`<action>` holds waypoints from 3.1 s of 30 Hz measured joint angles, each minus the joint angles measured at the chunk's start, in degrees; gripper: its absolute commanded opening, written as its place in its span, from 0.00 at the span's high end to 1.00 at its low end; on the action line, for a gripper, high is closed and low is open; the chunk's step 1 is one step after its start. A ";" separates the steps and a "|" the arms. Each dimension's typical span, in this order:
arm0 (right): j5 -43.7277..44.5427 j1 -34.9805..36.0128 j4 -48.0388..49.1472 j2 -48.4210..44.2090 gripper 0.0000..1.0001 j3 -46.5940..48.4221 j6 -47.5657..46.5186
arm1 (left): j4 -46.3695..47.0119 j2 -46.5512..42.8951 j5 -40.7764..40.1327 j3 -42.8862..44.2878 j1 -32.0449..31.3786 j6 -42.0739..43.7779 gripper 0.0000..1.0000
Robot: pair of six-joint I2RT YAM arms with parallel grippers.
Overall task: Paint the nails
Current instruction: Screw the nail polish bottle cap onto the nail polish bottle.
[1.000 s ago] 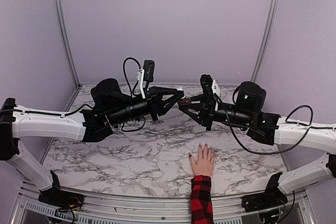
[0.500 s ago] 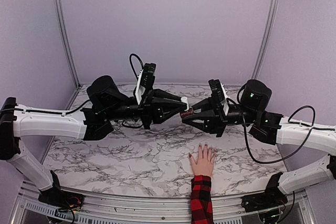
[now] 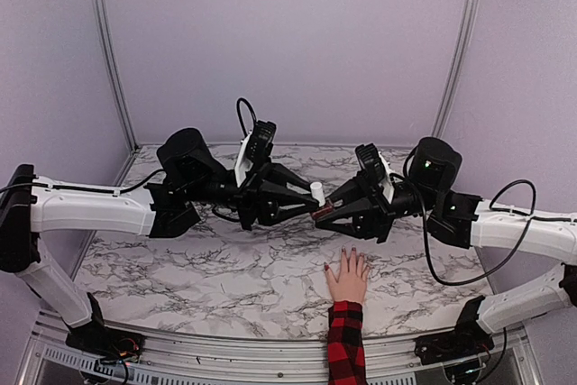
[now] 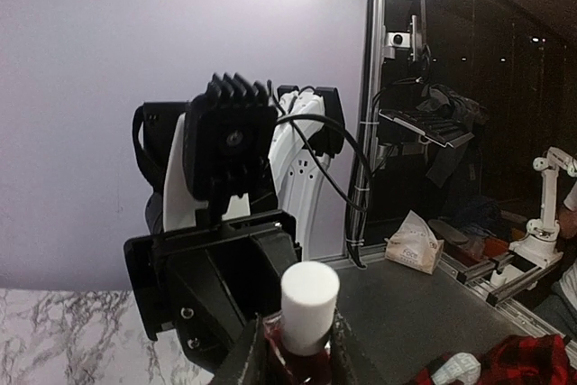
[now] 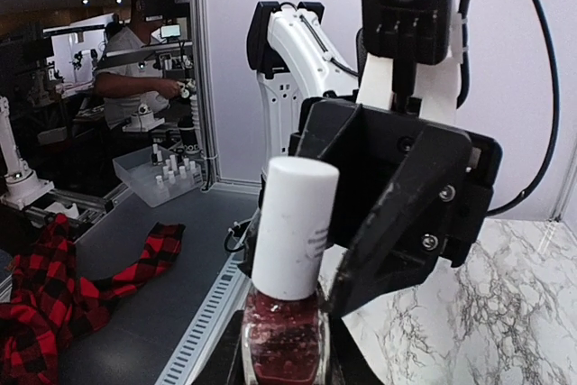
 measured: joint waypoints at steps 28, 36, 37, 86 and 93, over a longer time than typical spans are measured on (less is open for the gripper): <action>53.31 3.67 -5.44 2.99 1.00 2.01 -5.57 | -8.52 -9.84 -46.18 -8.92 -0.79 -4.74 0.56; 63.65 6.58 -8.24 6.71 1.00 4.17 -6.84 | -8.46 -3.41 -50.21 -2.97 -1.49 -6.99 0.59; 64.37 6.78 -8.41 6.84 1.00 4.33 -7.04 | -8.59 -2.91 -50.51 -2.60 -1.51 -7.34 0.59; 55.93 4.55 -8.68 3.32 1.00 3.02 -7.15 | -5.09 1.66 -46.27 -0.11 -1.09 -13.86 1.00; 40.74 0.72 -6.58 1.36 1.00 1.53 -4.90 | -1.64 0.74 -40.11 -1.55 -1.05 -11.06 1.00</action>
